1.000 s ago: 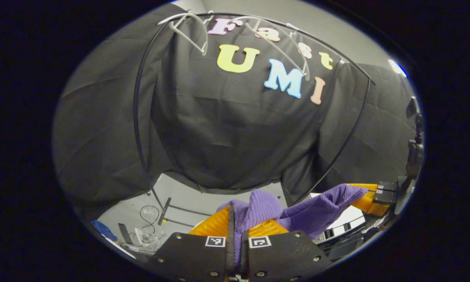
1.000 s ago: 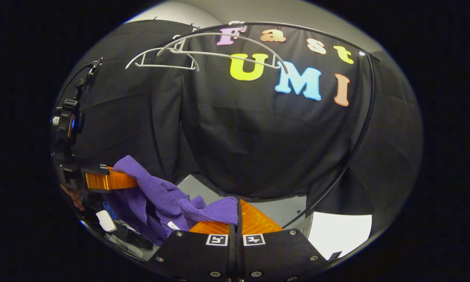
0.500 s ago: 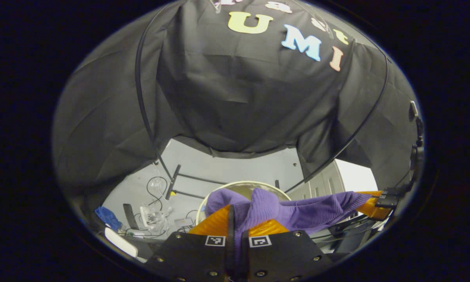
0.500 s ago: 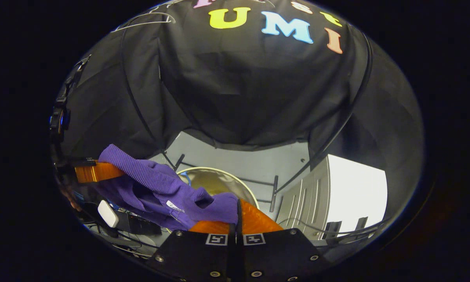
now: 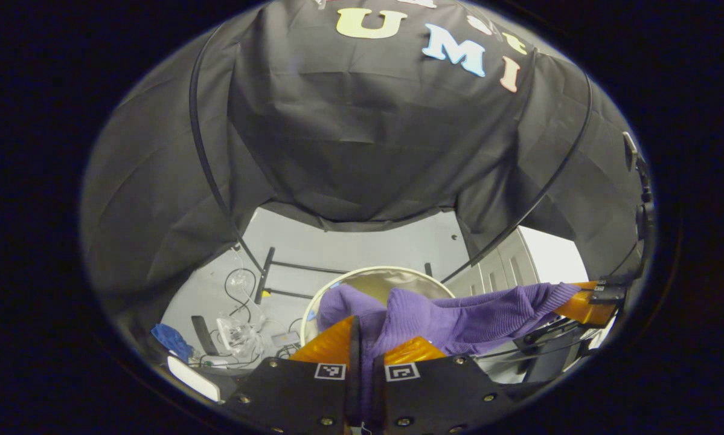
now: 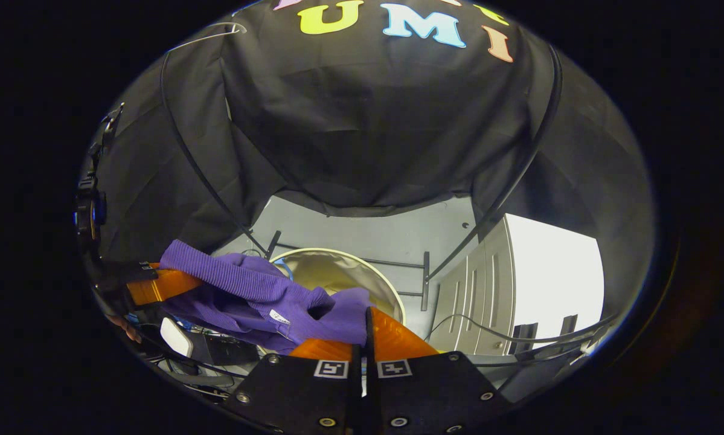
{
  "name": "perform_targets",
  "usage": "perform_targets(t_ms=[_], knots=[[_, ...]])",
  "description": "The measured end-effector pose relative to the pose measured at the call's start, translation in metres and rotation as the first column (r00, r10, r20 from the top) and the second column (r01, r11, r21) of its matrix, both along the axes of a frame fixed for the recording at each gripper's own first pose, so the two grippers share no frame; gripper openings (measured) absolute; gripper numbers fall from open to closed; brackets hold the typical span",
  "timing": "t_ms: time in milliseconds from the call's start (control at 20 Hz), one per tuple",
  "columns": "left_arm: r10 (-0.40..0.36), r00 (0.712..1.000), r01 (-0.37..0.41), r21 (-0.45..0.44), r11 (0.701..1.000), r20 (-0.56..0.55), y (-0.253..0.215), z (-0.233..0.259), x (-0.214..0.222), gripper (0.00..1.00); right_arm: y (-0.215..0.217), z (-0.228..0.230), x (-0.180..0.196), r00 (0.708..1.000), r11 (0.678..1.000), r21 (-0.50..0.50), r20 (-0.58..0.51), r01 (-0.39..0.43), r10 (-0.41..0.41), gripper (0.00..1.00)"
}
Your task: Grasp the clothes on the hanger with both hands and then place them into the laundry hamper below.
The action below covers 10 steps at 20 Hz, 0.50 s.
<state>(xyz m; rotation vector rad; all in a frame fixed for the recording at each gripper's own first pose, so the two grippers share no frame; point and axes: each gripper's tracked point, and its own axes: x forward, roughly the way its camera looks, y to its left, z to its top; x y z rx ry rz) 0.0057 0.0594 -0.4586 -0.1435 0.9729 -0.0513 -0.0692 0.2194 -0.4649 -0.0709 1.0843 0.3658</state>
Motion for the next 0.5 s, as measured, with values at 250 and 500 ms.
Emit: perform_targets(t_ms=[250, 500], knots=[[0.018, 1.0, -0.018, -0.028, 0.999, -0.017, -0.003, 0.005, -0.011, 0.17, 0.008, 0.013, -0.004, 1.0, 0.998, 0.065, -0.013, 0.007, -0.006, 0.36], [0.015, 0.999, -0.017, 0.051, 0.999, 0.038, 0.015, 0.026, -0.023, 0.96, 0.002, 0.033, -0.005, 1.0, 0.997, 0.076, 0.031, 0.004, -0.007, 0.95]])
